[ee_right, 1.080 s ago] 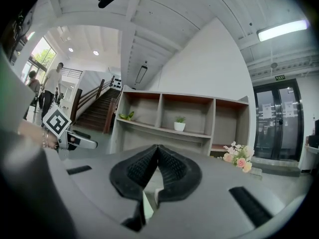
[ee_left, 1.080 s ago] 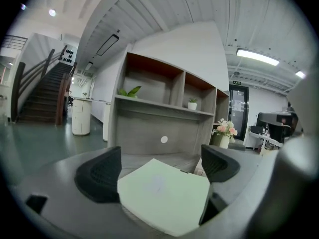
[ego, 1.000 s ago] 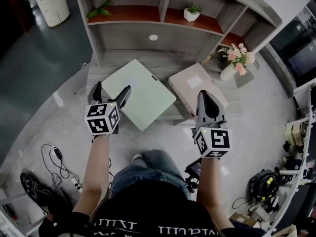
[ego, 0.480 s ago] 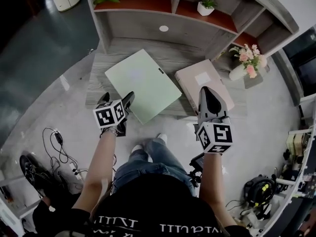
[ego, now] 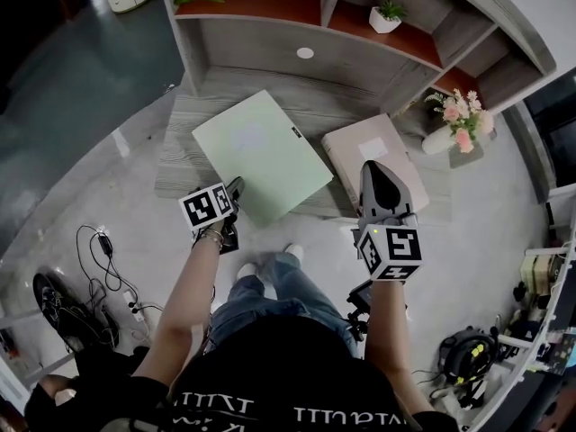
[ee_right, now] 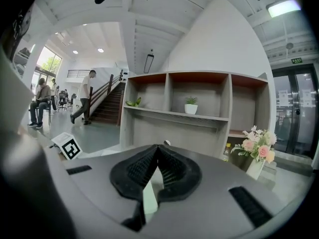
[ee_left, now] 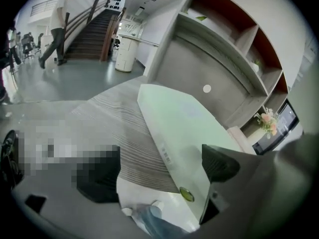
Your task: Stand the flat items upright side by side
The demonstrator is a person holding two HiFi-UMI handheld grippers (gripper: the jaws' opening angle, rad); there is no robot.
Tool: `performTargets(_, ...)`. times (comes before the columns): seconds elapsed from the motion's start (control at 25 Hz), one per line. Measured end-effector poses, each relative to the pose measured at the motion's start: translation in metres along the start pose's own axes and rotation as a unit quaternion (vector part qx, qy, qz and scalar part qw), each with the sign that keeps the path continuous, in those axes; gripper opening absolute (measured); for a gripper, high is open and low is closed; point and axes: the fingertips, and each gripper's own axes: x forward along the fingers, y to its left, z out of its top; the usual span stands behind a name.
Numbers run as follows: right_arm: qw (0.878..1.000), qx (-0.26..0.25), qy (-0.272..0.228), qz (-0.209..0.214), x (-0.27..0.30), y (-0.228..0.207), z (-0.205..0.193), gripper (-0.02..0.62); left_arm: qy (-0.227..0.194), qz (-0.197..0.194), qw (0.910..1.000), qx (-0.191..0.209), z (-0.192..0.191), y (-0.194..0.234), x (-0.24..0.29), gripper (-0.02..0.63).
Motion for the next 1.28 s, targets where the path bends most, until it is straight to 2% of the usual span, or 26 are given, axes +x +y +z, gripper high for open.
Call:
performTargets(0.24, 1.0, 0.004, 0.002, 0.005, 0.004, 0.001, -0.002, 0.014, -0.001, -0.015, 0.9977, -0.066, -0.012, 0.006, -0.003, 0.511)
performTargets(0.56, 1.0, 0.004, 0.007, 0.027, 0.01, 0.016, -0.008, 0.014, 0.01, -0.044, 0.9946, -0.094, -0.035, 0.011, -0.016, 0.511)
performTargets(0.64, 0.999, 0.004, 0.008, 0.031, 0.011, 0.019, -0.01, 0.014, 0.012, -0.058, 0.9929, -0.104, -0.042, 0.014, -0.02, 0.509)
performTargets(0.72, 0.999, 0.003, 0.009, 0.034, 0.011, 0.021, -0.011, 0.014, 0.01, -0.087, 0.9882, -0.125, -0.05, 0.013, -0.02, 0.509)
performTargets(0.84, 0.999, 0.0, 0.013, 0.036, 0.01, 0.019, -0.013, 0.014, 0.037, -0.165, 0.9709, -0.17, -0.066, -0.009, -0.011, 0.509)
performTargets(1.0, 0.999, -0.005, 0.02, 0.035, 0.007, 0.015, -0.017, 0.014, 0.069, -0.248, 0.9393, -0.227, -0.083, -0.045, 0.002, 0.503)
performTargets(1.08, 0.999, -0.006, 0.023, 0.032, 0.005, 0.01, -0.02, 0.014, 0.072, -0.284, 0.9196, -0.261, -0.087, -0.059, 0.005, 0.471)
performTargets(1.16, 0.999, -0.005, 0.026, 0.029, 0.004, 0.005, -0.022, 0.014, 0.071, -0.316, 0.8985, -0.296, -0.087, -0.069, 0.004, 0.396)
performTargets(1.2, 0.999, -0.004, 0.026, 0.027, 0.004, 0.003, -0.023, 0.014, 0.069, -0.325, 0.8919, -0.307, -0.087, -0.072, 0.003, 0.36)
performTargets(1.28, 0.999, -0.003, 0.025, 0.027, 0.006, 0.001, -0.023, 0.014, 0.072, -0.324, 0.8905, -0.311, -0.087, -0.072, 0.002, 0.344)
